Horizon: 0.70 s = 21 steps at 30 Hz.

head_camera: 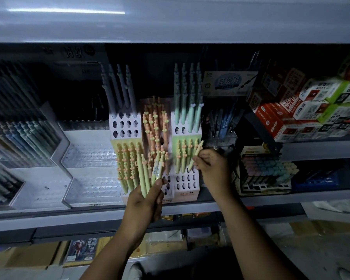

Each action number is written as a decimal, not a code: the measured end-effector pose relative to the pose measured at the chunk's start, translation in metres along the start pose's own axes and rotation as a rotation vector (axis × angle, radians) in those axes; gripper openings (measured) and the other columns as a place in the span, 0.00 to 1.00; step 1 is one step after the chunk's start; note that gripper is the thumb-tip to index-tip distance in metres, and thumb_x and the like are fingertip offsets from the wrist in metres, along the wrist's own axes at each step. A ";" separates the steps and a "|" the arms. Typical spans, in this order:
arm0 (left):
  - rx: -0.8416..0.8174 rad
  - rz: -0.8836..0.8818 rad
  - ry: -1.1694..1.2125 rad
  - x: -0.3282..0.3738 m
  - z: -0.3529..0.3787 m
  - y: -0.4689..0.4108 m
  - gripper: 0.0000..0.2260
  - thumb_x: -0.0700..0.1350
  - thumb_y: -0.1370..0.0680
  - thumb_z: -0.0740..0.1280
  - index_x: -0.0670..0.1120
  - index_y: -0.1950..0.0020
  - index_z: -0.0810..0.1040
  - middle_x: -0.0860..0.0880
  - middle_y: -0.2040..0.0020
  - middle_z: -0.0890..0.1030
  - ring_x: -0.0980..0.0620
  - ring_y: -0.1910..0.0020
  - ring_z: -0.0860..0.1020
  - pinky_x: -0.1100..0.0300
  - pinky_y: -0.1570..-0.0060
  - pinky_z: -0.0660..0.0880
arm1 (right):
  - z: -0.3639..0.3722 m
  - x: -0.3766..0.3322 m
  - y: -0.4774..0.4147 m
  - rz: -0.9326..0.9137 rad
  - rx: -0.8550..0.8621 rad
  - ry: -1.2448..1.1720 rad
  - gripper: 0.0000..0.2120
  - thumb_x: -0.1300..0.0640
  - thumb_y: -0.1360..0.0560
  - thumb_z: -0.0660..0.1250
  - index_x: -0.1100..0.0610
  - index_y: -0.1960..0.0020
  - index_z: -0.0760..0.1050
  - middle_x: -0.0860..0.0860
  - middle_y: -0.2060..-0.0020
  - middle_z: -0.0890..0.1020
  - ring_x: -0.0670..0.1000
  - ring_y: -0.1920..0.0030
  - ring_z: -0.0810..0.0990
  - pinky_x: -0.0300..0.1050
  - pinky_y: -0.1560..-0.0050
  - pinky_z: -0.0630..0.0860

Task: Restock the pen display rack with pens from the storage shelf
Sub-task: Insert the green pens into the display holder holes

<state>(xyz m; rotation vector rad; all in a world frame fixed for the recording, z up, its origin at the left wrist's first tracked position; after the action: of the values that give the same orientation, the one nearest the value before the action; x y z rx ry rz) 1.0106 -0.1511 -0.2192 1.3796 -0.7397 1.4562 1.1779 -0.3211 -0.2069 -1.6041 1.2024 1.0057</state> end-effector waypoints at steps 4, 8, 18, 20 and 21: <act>-0.001 0.001 -0.002 0.000 -0.002 0.000 0.15 0.53 0.18 0.66 0.43 0.57 0.75 0.45 0.68 0.67 0.50 0.74 0.59 0.55 0.70 0.57 | 0.013 -0.003 0.000 -0.030 -0.063 0.079 0.06 0.62 0.23 0.73 0.53 0.52 0.79 0.42 0.62 0.82 0.46 0.59 0.84 0.45 0.54 0.82; -0.009 0.021 -0.032 0.002 -0.001 -0.003 0.18 0.54 0.18 0.66 0.41 0.59 0.71 0.42 0.68 0.65 0.50 0.76 0.60 0.59 0.72 0.59 | 0.015 -0.008 -0.002 -0.070 -0.069 0.168 0.02 0.61 0.23 0.73 0.59 0.50 0.81 0.42 0.62 0.80 0.40 0.60 0.80 0.36 0.58 0.76; -0.004 0.007 -0.031 0.001 0.006 -0.006 0.19 0.54 0.18 0.66 0.39 0.58 0.72 0.43 0.69 0.65 0.50 0.77 0.60 0.60 0.73 0.60 | 0.019 -0.007 -0.003 -0.089 -0.093 0.265 0.05 0.61 0.23 0.73 0.63 0.50 0.83 0.51 0.60 0.84 0.47 0.59 0.80 0.39 0.56 0.74; 0.000 0.002 -0.040 0.000 0.008 -0.007 0.23 0.55 0.19 0.67 0.35 0.59 0.70 0.41 0.69 0.64 0.50 0.77 0.59 0.60 0.73 0.60 | 0.025 -0.001 -0.002 -0.086 -0.127 0.285 0.04 0.62 0.22 0.72 0.63 0.50 0.82 0.55 0.58 0.85 0.49 0.57 0.81 0.40 0.55 0.73; 0.002 0.001 -0.041 0.001 0.008 -0.007 0.25 0.55 0.19 0.67 0.33 0.59 0.69 0.41 0.69 0.64 0.50 0.76 0.59 0.59 0.73 0.60 | 0.025 0.001 -0.001 -0.086 -0.125 0.283 0.04 0.61 0.22 0.72 0.63 0.50 0.82 0.55 0.58 0.85 0.50 0.57 0.82 0.41 0.55 0.74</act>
<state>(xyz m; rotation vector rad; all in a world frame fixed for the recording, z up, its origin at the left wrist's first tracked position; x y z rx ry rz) 1.0200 -0.1561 -0.2184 1.4142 -0.7653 1.4332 1.1770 -0.2977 -0.2152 -1.9290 1.2642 0.8325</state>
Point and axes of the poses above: each hand's wrist, its own y-axis away from the middle knuckle, its own z-axis out of the palm, x = y × z, the point moved 10 cm from there along -y, towards the middle knuckle
